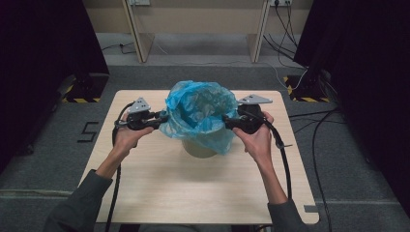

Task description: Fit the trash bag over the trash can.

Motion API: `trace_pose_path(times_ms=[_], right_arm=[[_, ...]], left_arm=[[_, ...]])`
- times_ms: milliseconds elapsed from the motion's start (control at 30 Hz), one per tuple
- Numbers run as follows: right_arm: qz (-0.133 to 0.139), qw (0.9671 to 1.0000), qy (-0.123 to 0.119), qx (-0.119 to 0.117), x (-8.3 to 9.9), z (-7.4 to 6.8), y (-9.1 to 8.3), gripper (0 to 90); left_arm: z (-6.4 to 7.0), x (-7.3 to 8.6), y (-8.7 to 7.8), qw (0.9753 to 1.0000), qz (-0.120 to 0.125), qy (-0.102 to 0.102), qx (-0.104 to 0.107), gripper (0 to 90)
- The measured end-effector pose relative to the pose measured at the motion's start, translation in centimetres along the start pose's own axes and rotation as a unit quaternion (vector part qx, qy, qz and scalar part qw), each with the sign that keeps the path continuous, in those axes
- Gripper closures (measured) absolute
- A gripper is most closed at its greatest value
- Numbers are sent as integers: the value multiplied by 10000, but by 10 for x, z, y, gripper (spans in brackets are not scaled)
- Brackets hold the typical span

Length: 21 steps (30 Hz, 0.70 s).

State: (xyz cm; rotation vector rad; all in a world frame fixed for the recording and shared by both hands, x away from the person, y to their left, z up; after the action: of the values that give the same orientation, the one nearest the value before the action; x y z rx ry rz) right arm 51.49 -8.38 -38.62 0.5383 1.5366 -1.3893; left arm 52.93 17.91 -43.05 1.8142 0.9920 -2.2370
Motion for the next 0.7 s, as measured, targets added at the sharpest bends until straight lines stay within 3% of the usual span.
trace_pose_path(times_ms=[100,200,267,400,567,667,700], right_arm=[[-40,10000,27,69,3,9,11,451],[-22,9995,248,-194,2,13,18,506],[-15,9992,319,-234,0,18,23,527],[3,9993,267,-257,-5,24,31,560],[43,9992,268,-283,-8,28,37,559],[25,9994,225,-254,-9,28,39,557],[10,9995,215,-244,-9,27,39,551]], left_arm=[[2,0,-9,9999,103,-128,25,572],[3,-6,-23,9997,172,-151,-41,434],[4,-11,-31,9995,261,-174,-107,360],[4,-33,-38,9991,335,27,-252,292],[6,-58,-25,9991,289,223,-220,269],[6,-69,-10,9995,211,220,-128,257],[8,-73,-2,9994,96,304,-94,257]])
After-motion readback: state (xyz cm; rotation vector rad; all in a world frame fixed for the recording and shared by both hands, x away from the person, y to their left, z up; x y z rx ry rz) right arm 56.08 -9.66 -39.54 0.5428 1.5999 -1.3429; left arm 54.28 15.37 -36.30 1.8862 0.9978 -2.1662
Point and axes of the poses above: each handheld gripper's, and its own axes: y roughly forward along the jaws, x roughly out of its underside, z roughly to its right, the point moved 9 cm from there along y, roughly forward along the jaws, and after that the axes turned 12 degrees about x, right-handed, at the moved point
